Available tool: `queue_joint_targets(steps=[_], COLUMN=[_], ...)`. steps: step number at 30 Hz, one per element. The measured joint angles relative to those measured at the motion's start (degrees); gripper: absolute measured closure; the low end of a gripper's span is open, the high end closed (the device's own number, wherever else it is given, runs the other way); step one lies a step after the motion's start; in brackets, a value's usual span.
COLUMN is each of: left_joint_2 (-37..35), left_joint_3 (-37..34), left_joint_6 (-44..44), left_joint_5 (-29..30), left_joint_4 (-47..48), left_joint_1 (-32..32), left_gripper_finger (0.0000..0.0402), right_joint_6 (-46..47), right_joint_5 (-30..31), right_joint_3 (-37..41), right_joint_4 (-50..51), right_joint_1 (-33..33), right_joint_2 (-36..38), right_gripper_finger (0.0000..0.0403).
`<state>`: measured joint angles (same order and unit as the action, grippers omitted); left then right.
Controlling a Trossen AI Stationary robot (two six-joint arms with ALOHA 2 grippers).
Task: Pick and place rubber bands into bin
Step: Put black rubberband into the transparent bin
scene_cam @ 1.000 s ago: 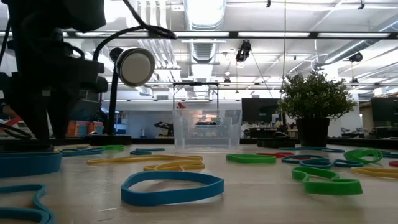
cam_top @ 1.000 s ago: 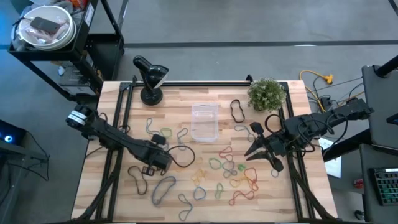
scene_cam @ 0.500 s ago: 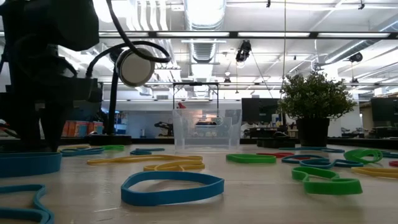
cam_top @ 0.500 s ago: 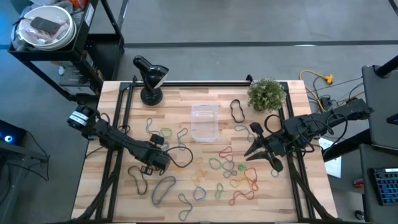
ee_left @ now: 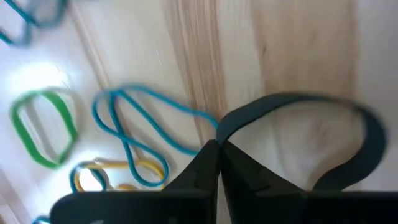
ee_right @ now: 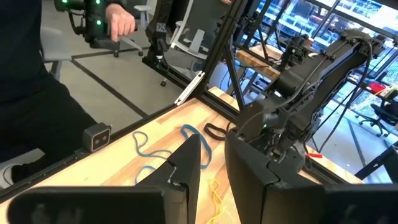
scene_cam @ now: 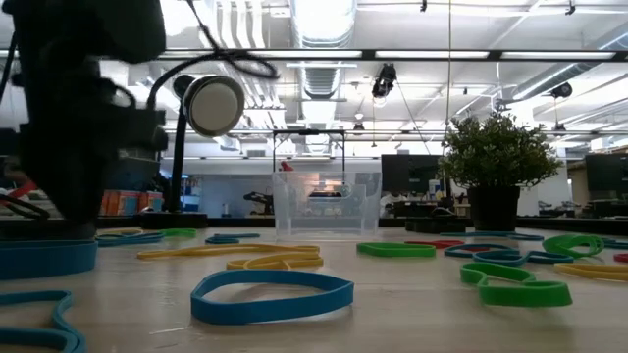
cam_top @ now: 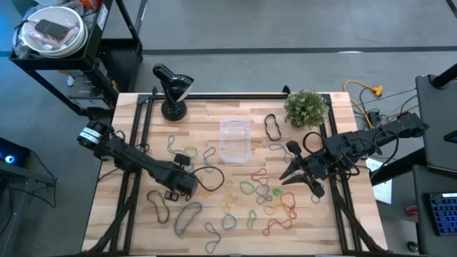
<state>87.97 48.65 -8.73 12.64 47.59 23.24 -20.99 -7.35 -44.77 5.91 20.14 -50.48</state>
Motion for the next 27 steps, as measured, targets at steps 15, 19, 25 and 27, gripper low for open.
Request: queue_joint_targets(steps=[15, 19, 25, 27], left_joint_2=[-6.64, -8.31, -8.2, -7.77], left_joint_3=[14.37, 14.74, 14.33, 13.93], left_joint_6=[7.41, 17.42, 32.1, 34.98], left_joint_5=[20.62, 25.5, 25.85, 25.79], left_joint_4=[-7.47, -19.12, -35.63, -39.53], left_joint_1=[-0.05, -1.15, -5.58, -7.98], left_gripper_finger=[0.04, 0.04, 0.04, 0.04], right_joint_6=[0.51, 0.57, 0.44, 0.44], right_joint_5=[-0.02, -0.02, 0.0, 0.02], right_joint_3=[0.0, 0.0, 0.0, 0.0], right_joint_4=[0.09, 0.04, -0.13, -0.15], right_joint_1=[-0.02, -0.02, -0.02, -0.02], right_joint_2=[0.02, 0.07, 0.14, 0.23], right_gripper_finger=[0.0335, 0.0335, 0.0335, 0.0335])
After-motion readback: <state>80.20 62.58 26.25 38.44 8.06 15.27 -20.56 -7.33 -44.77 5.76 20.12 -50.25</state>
